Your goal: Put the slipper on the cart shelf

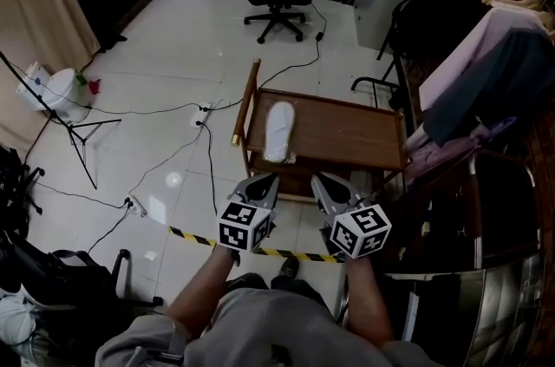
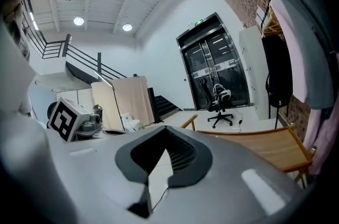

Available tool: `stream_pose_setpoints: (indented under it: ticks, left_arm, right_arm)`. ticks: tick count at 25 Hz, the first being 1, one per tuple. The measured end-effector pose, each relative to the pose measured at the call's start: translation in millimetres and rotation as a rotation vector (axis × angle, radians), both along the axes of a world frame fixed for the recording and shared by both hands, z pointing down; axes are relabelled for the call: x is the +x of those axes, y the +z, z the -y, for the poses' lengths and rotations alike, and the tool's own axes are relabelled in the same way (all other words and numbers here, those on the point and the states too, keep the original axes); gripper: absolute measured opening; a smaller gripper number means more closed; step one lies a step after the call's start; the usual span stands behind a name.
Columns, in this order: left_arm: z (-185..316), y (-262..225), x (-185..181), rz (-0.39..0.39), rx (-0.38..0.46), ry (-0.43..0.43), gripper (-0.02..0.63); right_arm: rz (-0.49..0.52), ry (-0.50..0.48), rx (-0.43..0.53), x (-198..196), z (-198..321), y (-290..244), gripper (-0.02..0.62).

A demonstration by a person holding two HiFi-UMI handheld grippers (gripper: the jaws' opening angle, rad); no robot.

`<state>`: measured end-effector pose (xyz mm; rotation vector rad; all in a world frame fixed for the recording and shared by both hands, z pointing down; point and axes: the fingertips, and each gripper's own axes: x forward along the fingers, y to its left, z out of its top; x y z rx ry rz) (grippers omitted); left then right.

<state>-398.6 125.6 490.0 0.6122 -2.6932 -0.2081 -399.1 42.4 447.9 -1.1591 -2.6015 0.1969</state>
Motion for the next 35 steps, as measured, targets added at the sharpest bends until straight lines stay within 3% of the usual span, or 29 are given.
stream_pose_setpoints:
  ticks: [10,17,21,26,30,35]
  left_arm:
    - [-12,50,-46,-0.078,-0.019,-0.105,0.008]
    - [-34,122,-94,-0.214,-0.049,-0.129,0.02]
    - [-47,166,-121,-0.297,-0.033,-0.16,0.093]
    - [-66,207,-143,-0.397,0.038,-0.258,0.191]
    - [-64,230,-155,-0.452,0.08,-0.27,0.278]
    - [-57,249,-165,-0.506,0.126,-0.26,0.298]
  right_arm:
    - [0.0,-0.018,0.032,-38,2,28,0.0]
    - [-0.046,-0.02,0.091,-58,-12,54,0.0]
    - [-0.081,0.005,0.123,-71,-14,67,0.0]
    - [-0.115,0.048,0.139,-87,-14,78,0.0]
    - [-0.141,0.082,0.139,-97,-12,85,0.0]
    - [-0.169,0.11,0.14,-105,-11,95,0.0]
